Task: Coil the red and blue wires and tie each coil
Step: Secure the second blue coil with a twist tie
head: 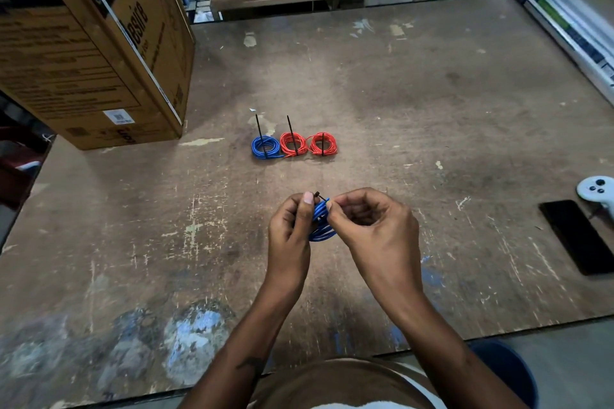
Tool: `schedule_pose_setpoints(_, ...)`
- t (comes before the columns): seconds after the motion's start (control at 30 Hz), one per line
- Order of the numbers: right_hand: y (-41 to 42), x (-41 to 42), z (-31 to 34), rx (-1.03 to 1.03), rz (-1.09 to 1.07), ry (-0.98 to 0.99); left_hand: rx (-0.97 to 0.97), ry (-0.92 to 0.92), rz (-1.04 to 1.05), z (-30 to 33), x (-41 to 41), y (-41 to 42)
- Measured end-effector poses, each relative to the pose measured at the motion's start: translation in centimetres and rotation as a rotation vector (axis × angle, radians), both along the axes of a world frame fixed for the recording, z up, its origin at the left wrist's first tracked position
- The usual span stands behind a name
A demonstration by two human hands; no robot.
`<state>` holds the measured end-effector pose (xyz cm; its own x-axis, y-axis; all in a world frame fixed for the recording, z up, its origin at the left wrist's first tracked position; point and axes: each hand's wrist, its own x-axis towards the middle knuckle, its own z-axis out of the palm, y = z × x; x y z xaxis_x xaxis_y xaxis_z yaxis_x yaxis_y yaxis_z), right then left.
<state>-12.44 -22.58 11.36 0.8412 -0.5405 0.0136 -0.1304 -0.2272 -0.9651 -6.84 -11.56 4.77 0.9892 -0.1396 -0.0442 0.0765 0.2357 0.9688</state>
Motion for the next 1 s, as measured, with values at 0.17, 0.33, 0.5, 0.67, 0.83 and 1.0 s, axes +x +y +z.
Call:
schedule_pose_setpoints(0.17, 0.0, 0.1, -0.1, -0.005, -0.010, -0.006, 0.009, -0.016, -0.017, 0.3, 0.0, 0.1)
schedule_pose_setpoints(0.33, 0.0, 0.1, -0.1, -0.007, 0.001, -0.004, 0.035, -0.060, -0.058, 0.4, 0.1, 0.3)
schedule_pose_setpoints(0.5, -0.1, 0.0, -0.3, -0.075, 0.008, 0.005, 0.091, -0.121, -0.073, 0.1, 0.0, 0.7)
schedule_pose_setpoints(0.67, -0.4, -0.1, -0.8, -0.206, 0.044, -0.007, 0.168, -0.189, -0.118, 0.3, -0.1, 1.0)
schedule_pose_setpoints(0.83, -0.5, -0.1, -1.0, -0.220, 0.065, -0.001, 0.211, -0.234, -0.144, 0.5, -0.4, 1.0)
schedule_pose_setpoints(1.0, -0.6, 0.1, -0.4, -0.106, 0.085, -0.011, 0.216, -0.256, -0.168, 0.6, -0.7, 0.9)
